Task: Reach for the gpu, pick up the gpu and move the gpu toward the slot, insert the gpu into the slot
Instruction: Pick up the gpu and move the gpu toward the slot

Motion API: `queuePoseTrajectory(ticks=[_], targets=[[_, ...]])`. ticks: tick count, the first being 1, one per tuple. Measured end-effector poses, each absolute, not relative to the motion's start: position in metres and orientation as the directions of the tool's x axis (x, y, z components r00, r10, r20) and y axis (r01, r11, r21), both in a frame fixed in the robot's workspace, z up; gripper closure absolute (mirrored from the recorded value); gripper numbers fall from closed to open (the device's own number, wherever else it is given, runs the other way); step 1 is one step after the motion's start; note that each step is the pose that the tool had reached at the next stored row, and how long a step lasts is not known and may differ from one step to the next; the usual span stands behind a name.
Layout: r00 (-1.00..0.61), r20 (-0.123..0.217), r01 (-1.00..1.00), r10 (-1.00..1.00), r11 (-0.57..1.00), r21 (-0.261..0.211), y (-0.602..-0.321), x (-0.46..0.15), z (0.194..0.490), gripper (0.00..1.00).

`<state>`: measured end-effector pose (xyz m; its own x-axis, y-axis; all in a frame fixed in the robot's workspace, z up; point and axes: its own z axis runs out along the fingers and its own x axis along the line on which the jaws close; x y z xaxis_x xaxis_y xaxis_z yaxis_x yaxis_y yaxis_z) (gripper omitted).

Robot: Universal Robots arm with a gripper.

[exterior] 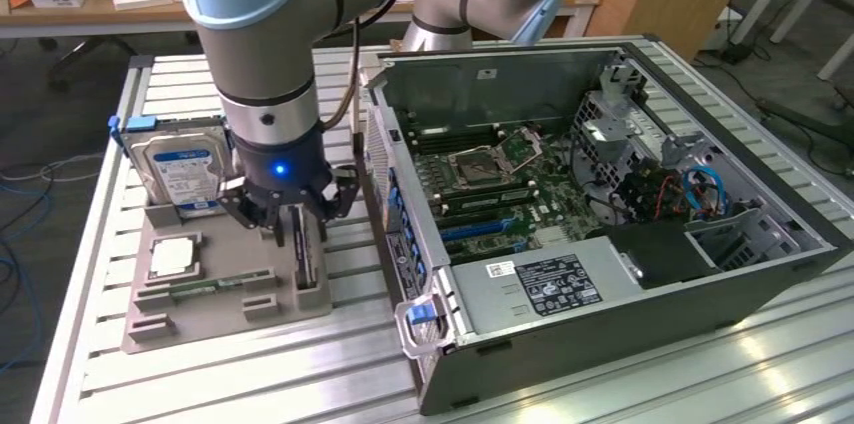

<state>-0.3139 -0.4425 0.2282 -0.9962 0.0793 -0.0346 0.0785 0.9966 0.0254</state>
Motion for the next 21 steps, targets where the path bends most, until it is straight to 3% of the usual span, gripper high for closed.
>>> queuePoseTrajectory(ticks=[11,14,17,21], targets=[[-0.996,-0.035,0.078,0.079,0.997,0.025,-0.4414,-0.3153,0.2235,0.47],[-0.996,-0.035,0.078,0.079,0.997,0.025,-0.4413,-0.3153,0.2235,0.55],[-0.996,-0.034,0.078,0.079,0.997,0.025,-0.4414,-0.3153,0.2235,0.72],[-0.996,-0.035,0.078,0.079,0.997,0.025,-0.4413,-0.3153,0.2235,0.72]])
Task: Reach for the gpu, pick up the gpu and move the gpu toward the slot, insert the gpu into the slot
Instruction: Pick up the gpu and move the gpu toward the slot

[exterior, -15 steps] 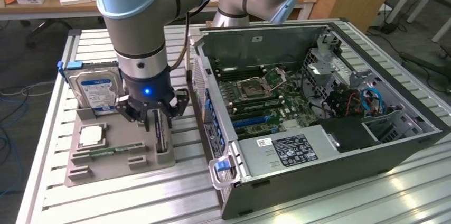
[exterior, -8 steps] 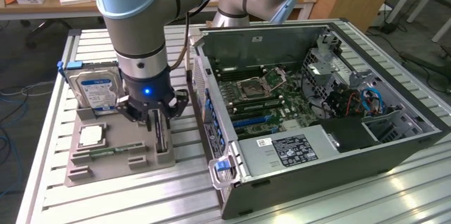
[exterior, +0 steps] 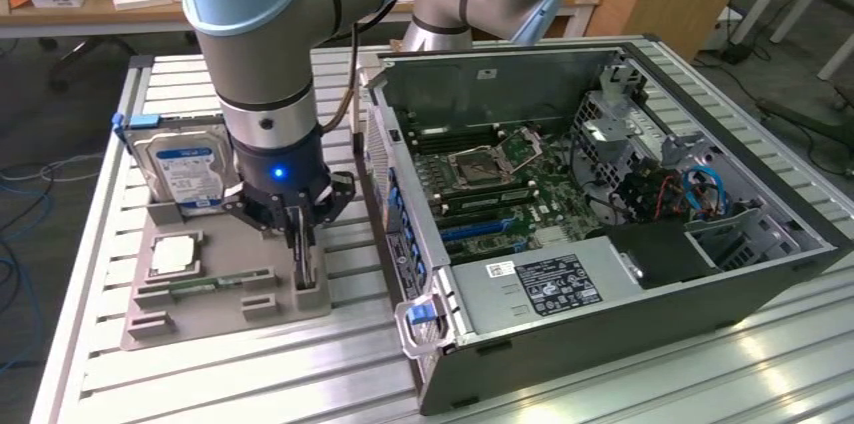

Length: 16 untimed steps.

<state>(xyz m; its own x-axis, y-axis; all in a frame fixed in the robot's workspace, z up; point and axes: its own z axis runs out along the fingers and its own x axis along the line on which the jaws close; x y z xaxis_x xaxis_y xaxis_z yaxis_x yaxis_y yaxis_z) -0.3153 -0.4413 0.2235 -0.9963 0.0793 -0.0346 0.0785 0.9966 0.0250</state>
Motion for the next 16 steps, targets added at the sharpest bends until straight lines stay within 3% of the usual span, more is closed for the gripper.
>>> queuePoseTrajectory(ticks=[10,16], targets=[[-0.996,-0.035,0.079,0.080,0.997,0.027,-0.441,-0.315,0.224,0.72],[-0.996,-0.035,0.079,0.080,0.996,0.032,-0.441,-0.315,0.247,0.72]])
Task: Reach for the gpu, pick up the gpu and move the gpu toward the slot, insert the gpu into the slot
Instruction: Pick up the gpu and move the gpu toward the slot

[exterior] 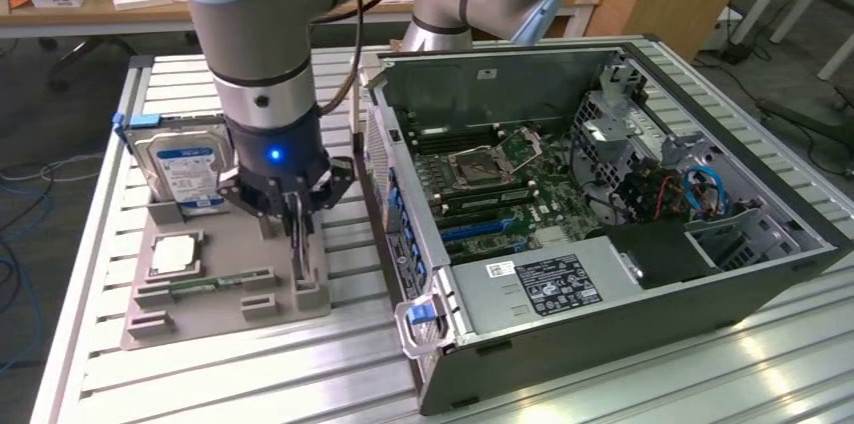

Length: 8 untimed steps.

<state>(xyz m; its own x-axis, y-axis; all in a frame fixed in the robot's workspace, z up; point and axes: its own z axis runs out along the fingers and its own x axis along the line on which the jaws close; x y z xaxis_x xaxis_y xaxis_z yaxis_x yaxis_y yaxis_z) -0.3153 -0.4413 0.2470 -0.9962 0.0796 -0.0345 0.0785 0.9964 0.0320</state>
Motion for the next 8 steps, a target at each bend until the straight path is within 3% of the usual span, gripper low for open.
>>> queuePoseTrajectory(ticks=[8], targets=[[-0.996,-0.034,0.078,0.080,0.996,0.034,-0.441,-0.315,0.283,0.72]])
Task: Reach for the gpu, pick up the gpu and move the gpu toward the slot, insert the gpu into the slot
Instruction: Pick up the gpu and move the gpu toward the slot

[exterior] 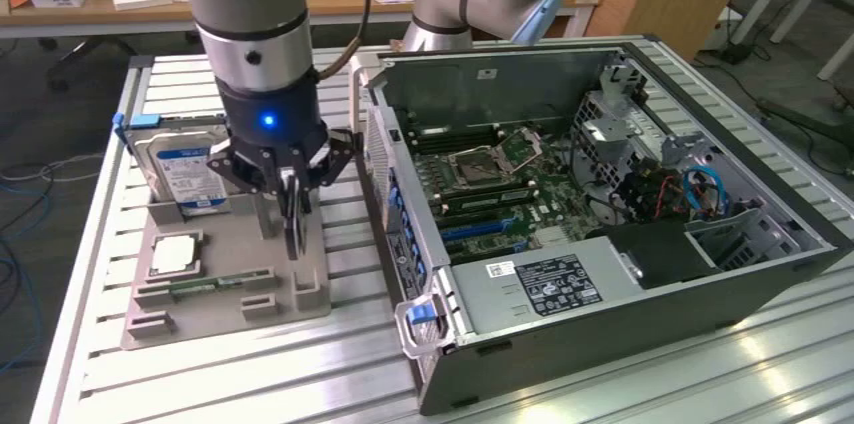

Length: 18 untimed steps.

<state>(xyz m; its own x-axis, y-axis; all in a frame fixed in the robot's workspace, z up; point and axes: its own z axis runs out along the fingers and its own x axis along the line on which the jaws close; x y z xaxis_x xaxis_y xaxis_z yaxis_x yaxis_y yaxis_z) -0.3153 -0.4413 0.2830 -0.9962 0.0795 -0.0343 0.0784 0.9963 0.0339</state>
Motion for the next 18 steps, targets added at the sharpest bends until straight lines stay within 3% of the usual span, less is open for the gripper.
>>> queuePoseTrajectory(ticks=[18], targets=[[-0.996,-0.034,0.078,0.080,0.996,0.038,-0.4414,-0.3154,0.2933,0.73]])
